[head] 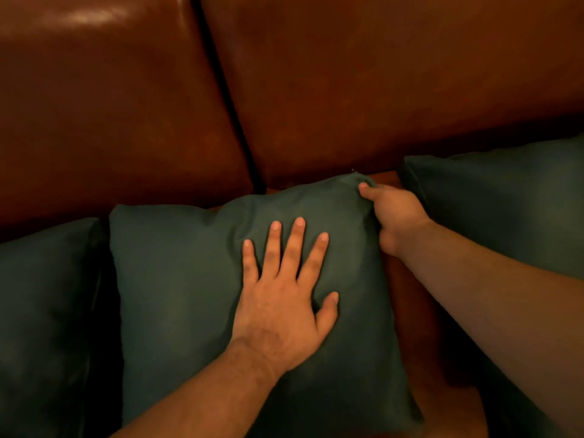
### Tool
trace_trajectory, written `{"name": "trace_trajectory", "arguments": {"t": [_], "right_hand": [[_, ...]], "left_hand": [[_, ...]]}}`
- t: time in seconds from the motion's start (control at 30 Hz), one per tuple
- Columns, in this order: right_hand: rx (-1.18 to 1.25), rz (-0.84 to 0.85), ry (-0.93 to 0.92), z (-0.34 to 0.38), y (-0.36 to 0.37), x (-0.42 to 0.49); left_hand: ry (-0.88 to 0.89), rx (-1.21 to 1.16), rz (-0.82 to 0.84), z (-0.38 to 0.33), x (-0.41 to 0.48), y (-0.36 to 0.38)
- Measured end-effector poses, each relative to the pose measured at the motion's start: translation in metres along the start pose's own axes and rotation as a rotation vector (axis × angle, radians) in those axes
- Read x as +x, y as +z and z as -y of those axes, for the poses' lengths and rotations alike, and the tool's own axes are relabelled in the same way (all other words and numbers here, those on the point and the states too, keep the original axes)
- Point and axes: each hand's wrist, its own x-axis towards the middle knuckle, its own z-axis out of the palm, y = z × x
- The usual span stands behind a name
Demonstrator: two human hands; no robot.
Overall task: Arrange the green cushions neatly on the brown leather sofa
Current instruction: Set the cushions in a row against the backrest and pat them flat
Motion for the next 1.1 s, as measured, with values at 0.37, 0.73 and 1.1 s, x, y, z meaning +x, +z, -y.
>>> {"name": "trace_trajectory", "arguments": {"t": [0.37, 0.73, 1.1], "right_hand": [[-0.021, 0.046, 0.008, 0.010, -0.001, 0.005], [-0.007, 0.095, 0.055, -0.020, -0.011, -0.018], [-0.139, -0.048, -0.153, -0.058, -0.033, -0.042]], "left_hand": [[-0.003, 0.025, -0.064, 0.001, 0.001, 0.005], [-0.025, 0.032, -0.077, 0.009, 0.015, 0.007], [0.016, 0.132, -0.213, -0.016, 0.026, 0.001]]}}
